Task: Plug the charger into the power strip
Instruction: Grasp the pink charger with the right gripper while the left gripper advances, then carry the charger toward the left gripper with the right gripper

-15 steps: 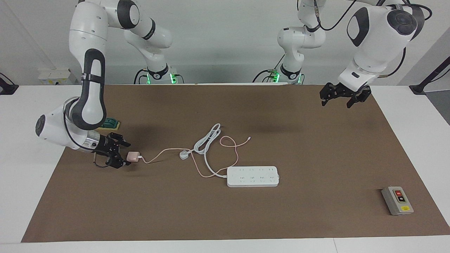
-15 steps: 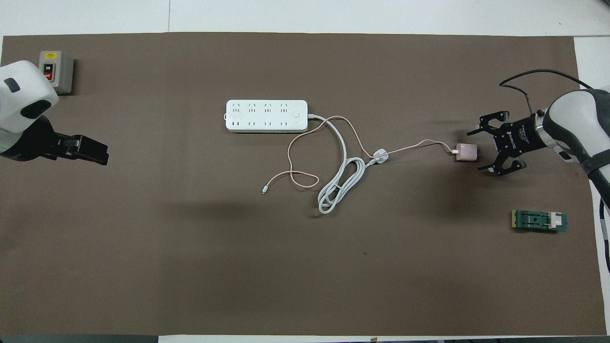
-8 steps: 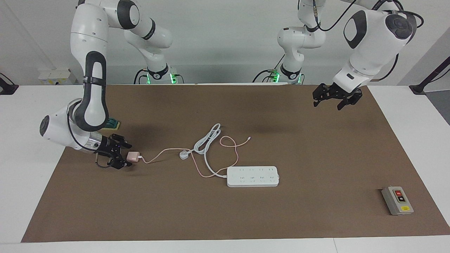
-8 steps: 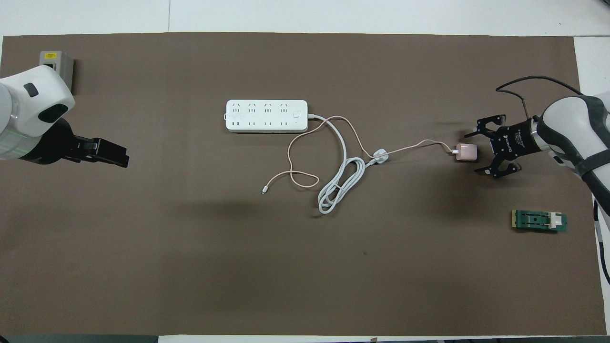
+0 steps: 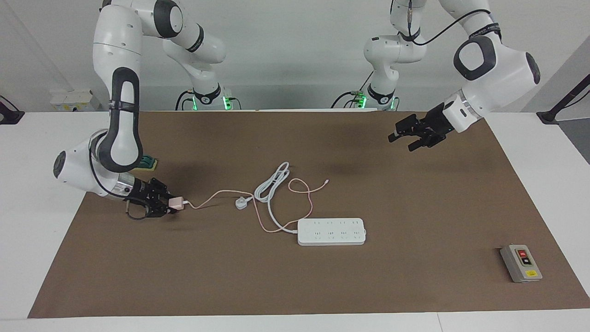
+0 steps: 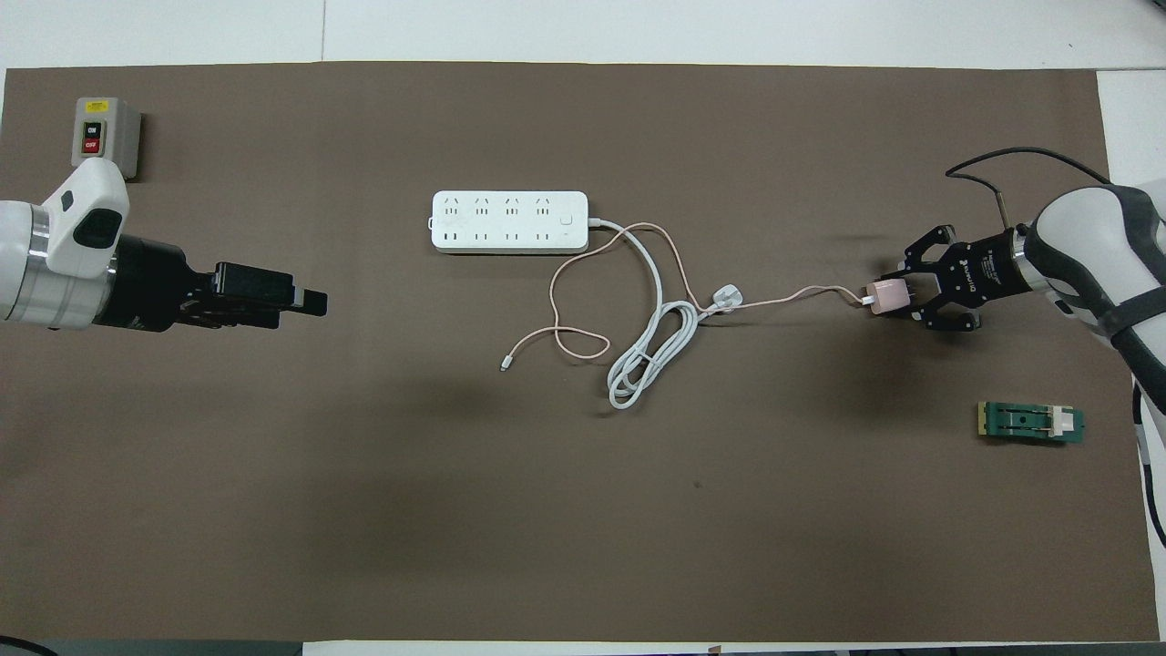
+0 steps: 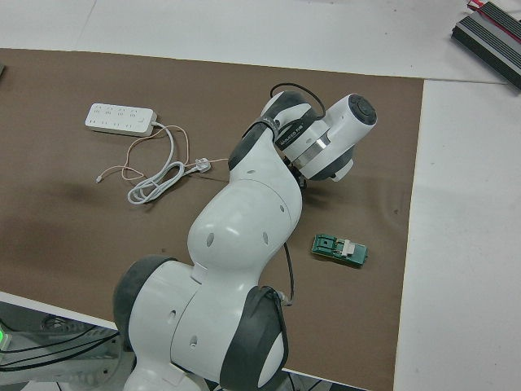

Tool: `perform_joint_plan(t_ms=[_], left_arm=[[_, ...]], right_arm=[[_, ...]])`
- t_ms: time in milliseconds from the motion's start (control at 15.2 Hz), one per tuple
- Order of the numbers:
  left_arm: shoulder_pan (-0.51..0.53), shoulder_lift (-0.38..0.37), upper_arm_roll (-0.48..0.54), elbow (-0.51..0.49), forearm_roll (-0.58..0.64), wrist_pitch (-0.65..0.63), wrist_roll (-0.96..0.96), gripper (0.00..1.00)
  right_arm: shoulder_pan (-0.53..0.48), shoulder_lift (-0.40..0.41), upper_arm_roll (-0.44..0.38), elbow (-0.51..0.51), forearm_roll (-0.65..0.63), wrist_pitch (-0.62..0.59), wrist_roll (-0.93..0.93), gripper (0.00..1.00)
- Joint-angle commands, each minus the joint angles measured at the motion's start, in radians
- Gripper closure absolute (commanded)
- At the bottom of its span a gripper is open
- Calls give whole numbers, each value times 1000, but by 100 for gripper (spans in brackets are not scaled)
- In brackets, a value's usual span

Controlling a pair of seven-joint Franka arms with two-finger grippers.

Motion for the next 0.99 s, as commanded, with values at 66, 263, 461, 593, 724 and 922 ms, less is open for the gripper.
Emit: perform_joint_plan(t_ms=[66, 263, 461, 593, 724, 922], left_arm=[[21, 44, -5, -16, -130, 7, 71, 0], [60, 96, -5, -16, -217, -49, 73, 0], [74, 130, -5, -16, -268, -68, 123, 0], [74, 141, -5, -15, -320, -99, 126, 0], [74, 146, -6, -29, -342, -117, 129, 0], [99, 155, -5, -87, -461, -151, 152, 0]], right_arm=[[26, 0, 3, 2, 20, -9, -27, 100], [34, 9, 3, 102, -10, -118, 48, 100], [57, 6, 9, 200, -22, -247, 127, 100], [92, 1, 11, 254, -22, -299, 169, 100], [135, -11, 13, 277, -10, -310, 230, 100], [210, -23, 22, 329, 10, -312, 371, 100]])
